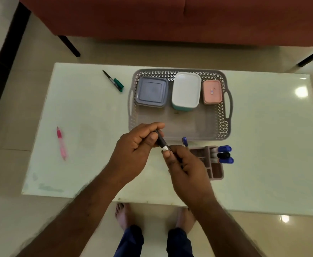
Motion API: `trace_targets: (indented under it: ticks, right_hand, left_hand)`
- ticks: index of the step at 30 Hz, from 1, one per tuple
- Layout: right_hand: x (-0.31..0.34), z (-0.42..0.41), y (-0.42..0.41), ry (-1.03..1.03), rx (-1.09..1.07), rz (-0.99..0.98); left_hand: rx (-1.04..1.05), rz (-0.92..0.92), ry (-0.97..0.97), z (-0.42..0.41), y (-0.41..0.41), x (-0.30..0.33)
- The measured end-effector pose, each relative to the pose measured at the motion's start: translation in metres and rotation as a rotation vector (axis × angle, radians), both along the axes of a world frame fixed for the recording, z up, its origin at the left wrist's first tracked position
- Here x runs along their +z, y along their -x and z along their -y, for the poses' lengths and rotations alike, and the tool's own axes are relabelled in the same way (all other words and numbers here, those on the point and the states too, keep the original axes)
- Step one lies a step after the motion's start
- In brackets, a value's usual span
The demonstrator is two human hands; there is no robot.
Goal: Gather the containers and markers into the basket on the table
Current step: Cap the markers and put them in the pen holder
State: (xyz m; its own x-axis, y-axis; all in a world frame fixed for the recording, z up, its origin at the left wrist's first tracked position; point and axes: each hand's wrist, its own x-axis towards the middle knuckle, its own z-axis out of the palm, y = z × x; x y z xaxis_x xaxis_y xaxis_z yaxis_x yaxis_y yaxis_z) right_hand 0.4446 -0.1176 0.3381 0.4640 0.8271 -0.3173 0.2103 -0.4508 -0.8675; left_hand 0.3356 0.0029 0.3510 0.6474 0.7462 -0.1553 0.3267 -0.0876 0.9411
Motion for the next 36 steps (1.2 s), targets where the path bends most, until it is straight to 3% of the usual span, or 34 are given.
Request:
trace_targets:
  ticks: [7, 10, 13, 16, 19, 23, 26, 36]
  right_hand:
    - [0.02, 0.022, 0.0, -0.149, -0.281, -0.545]
    - [0.027, 0.036, 0.0, -0.18, -0.34, -0.598]
    - [0.026, 0.057, -0.001, -0.263, -0.302, -0.495]
    - [0.013, 0.083, -0.016, -0.195, -0.252, -0.172]
    - [-0.003, 0.105, -0.04, -0.059, -0.461, 0.0]
    - [-0.025, 0.117, -0.061, -0.061, -0.631, 0.03]
    - [-0.042, 0.115, -0.064, -0.04, -0.638, 0.081]
    - [-0.061, 0.096, -0.069, 0.034, -0.497, 0.338]
  left_hand:
    - [-0.067, 0.109, 0.103, 0.022, -0.029, 0.014]
    - [-0.149, 0.12, 0.127, 0.032, -0.045, 0.024]
    - [-0.278, 0.097, 0.219, 0.05, -0.061, 0.03]
    - [-0.353, 0.057, 0.359, 0.069, -0.072, 0.026]
    - [-0.338, -0.039, 0.191, 0.073, -0.075, 0.011]
    - [-0.212, -0.164, -0.024, 0.078, -0.069, -0.002]
    - [-0.185, -0.231, -0.125, 0.086, -0.058, -0.012]
    - [-0.101, -0.315, -0.153, 0.108, -0.029, -0.031]
